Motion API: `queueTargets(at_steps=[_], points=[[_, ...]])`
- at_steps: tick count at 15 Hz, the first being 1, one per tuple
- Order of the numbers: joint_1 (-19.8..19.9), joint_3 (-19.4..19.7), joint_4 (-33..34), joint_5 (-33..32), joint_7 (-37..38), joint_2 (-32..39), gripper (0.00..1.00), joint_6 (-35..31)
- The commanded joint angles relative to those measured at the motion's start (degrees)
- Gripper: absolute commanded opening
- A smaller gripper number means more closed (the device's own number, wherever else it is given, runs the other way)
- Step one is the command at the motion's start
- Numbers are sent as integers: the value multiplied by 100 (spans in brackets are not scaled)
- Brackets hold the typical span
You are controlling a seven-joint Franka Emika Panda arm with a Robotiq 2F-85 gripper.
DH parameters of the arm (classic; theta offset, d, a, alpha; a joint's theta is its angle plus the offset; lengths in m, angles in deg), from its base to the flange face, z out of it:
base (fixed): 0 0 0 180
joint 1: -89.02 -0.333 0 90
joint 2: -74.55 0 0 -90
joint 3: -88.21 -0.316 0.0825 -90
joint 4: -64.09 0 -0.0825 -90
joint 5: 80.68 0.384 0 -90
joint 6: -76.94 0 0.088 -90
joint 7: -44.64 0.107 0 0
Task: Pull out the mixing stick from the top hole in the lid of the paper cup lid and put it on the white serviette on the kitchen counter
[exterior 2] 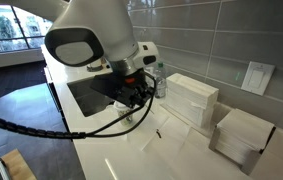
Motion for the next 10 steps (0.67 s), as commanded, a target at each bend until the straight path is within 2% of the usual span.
queueTargets(at_steps=[1,4,10], points=[[-116,295,-423,986,-1315,-187,2,-222],[-158,391,-606,1958,-2246,-146,2,-321],[-61,268,-697,3647,-3736,175,2,-350]])
